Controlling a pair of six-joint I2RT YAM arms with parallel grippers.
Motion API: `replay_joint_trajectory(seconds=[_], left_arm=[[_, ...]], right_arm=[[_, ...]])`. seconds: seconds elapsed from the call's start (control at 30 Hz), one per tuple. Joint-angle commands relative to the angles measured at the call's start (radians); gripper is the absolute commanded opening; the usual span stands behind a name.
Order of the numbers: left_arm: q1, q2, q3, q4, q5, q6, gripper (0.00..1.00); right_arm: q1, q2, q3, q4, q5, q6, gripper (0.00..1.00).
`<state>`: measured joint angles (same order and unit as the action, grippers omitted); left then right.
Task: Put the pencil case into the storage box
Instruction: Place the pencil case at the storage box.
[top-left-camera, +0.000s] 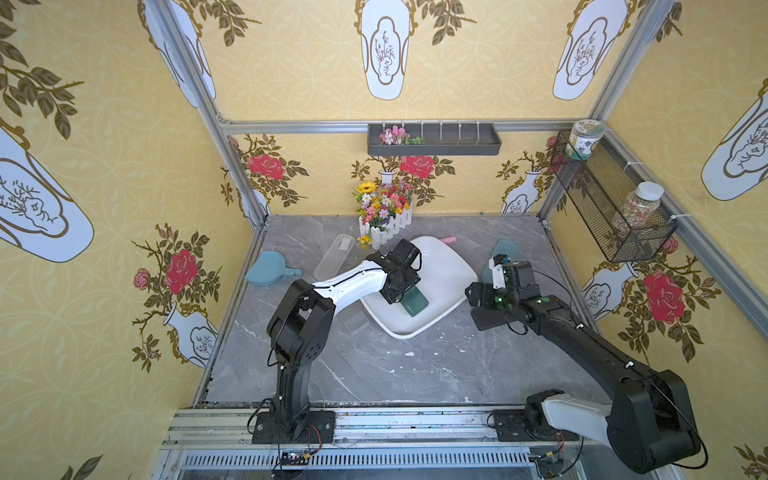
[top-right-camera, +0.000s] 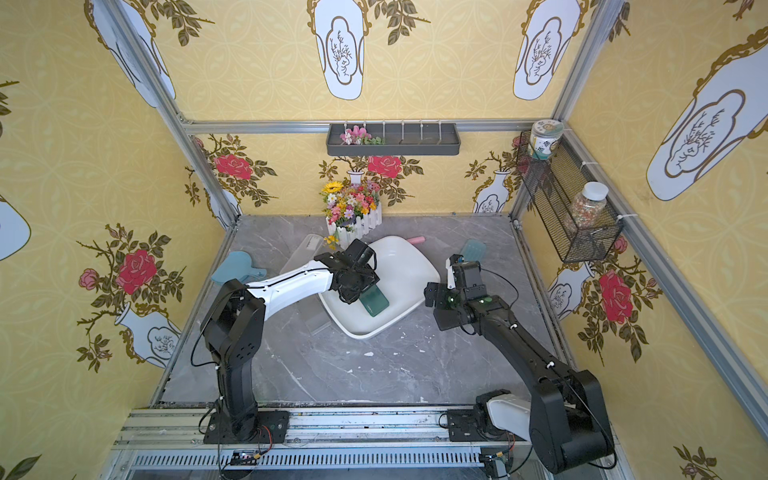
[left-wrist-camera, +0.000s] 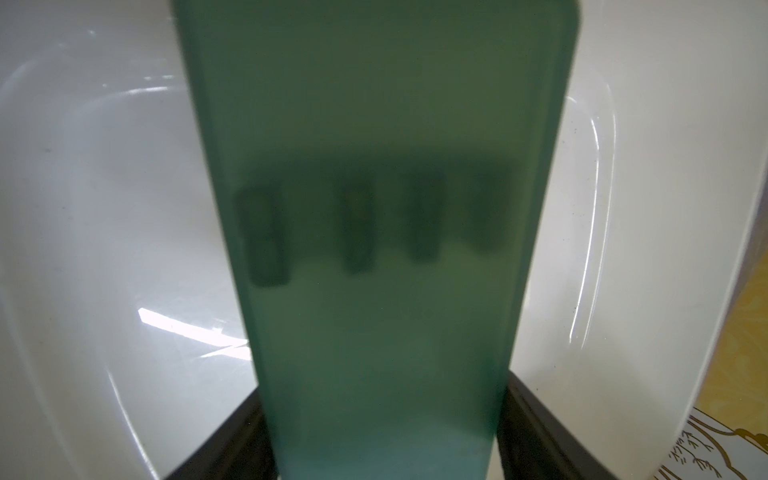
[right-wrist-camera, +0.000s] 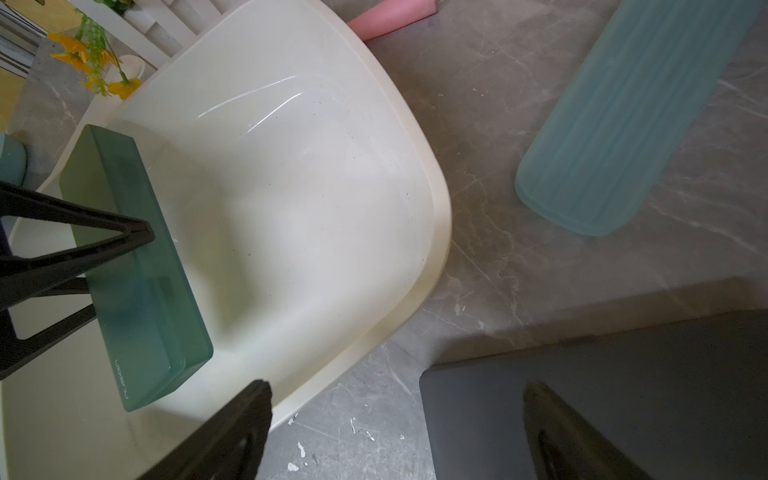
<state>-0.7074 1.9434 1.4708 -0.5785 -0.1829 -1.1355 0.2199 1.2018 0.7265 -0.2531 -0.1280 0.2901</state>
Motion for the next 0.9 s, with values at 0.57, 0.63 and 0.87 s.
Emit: replay_joint_trajectory(seconds=[0.57, 0.63, 0.87], left_arm=[[-0.014, -0.034, -0.122, 0.018, -0.019, -0.096, 1.0], [-0.015, -0.034, -0.125, 0.016, -0.016, -0.098, 1.0], [-0.015, -0.039, -0.138, 0.017, -0.01, -0.103, 1.0]], right_arm=[[0.0, -0.03, -0.003, 0.015, -0.008, 0.004, 0.97], [0.0, -0.03, -0.004, 0.014, -0.007, 0.003, 0.97], [0.001, -0.032, -0.004, 0.009, -0.002, 0.007, 0.97]])
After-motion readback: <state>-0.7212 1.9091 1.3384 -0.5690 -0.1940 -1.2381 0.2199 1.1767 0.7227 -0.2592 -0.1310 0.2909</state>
